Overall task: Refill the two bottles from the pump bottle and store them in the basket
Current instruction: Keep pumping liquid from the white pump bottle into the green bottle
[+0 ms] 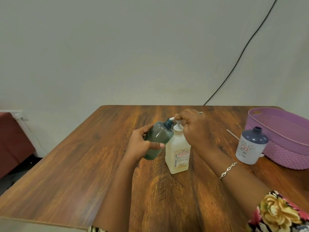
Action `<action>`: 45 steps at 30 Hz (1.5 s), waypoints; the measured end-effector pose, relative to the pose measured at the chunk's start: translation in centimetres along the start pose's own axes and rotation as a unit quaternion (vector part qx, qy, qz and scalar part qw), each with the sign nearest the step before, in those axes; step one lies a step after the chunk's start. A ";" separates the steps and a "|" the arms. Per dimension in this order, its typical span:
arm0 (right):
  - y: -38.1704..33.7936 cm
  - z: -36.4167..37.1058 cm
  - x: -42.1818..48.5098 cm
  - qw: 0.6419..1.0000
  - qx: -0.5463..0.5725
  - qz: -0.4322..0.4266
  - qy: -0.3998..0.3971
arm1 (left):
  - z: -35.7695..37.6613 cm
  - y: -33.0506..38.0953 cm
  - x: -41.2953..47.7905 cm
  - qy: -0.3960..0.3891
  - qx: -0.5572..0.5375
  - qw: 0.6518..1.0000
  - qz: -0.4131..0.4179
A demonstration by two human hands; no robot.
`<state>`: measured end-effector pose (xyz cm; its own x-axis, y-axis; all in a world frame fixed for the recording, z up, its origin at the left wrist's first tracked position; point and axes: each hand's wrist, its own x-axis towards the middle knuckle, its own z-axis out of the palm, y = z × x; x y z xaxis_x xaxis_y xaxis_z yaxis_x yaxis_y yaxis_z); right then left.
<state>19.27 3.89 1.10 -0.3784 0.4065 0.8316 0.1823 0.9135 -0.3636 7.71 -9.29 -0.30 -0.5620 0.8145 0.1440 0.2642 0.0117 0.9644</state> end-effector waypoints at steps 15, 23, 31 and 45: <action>0.2 -0.3 0.4 0.997 0.044 0.057 -0.026 | -0.7 0.2 -0.2 0.011 0.023 1.000 0.004; -0.4 0.3 -0.5 0.999 -0.022 0.019 -0.025 | -0.1 0.1 0.1 0.004 0.009 1.000 0.003; -0.6 -1.6 1.0 0.995 0.054 0.072 -0.044 | 0.0 0.4 0.3 -0.004 0.001 1.000 0.008; -0.4 -0.6 0.6 0.997 0.050 0.057 -0.034 | -0.1 0.4 0.0 -0.011 0.002 1.000 0.011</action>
<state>19.49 3.77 2.01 -0.4216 0.5043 0.7536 0.1375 0.8570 -0.4966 7.69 -9.33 0.14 -0.5394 0.8266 0.1605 0.2792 -0.0042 0.9602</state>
